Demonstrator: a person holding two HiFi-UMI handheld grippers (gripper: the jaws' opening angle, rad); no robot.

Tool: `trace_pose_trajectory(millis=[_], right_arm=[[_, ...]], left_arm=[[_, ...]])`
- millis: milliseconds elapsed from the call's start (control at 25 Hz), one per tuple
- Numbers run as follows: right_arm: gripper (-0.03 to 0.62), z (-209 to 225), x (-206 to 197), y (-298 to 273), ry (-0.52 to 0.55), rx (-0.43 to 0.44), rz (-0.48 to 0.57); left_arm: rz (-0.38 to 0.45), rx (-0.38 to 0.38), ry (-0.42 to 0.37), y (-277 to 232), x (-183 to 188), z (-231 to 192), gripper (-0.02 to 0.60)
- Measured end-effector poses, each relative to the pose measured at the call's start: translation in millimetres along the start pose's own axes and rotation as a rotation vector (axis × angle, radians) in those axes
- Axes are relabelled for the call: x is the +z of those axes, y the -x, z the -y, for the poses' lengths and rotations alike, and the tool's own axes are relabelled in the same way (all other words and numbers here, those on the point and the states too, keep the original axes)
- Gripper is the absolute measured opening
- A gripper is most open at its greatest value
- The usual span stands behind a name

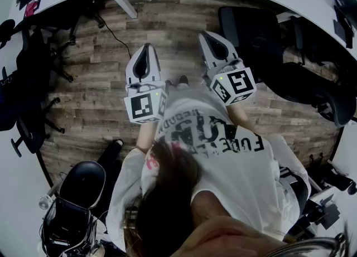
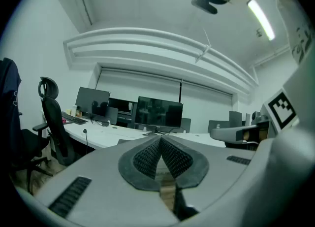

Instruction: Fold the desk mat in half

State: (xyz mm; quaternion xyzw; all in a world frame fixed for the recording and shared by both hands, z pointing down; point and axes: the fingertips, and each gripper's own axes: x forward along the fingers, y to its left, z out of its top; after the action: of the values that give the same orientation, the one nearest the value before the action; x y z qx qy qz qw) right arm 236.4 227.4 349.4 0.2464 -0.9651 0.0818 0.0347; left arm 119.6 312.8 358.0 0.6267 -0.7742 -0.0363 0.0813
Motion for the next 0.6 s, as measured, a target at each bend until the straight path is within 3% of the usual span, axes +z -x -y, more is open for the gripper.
trace_pose_trajectory(millis=[600], right_arm=[[0.000,-0.1,5.1,3.5,0.016,0.019,0.009]], left_arm=[[0.022,0.014,0.008,2.7,4.4,2.5,0.003]])
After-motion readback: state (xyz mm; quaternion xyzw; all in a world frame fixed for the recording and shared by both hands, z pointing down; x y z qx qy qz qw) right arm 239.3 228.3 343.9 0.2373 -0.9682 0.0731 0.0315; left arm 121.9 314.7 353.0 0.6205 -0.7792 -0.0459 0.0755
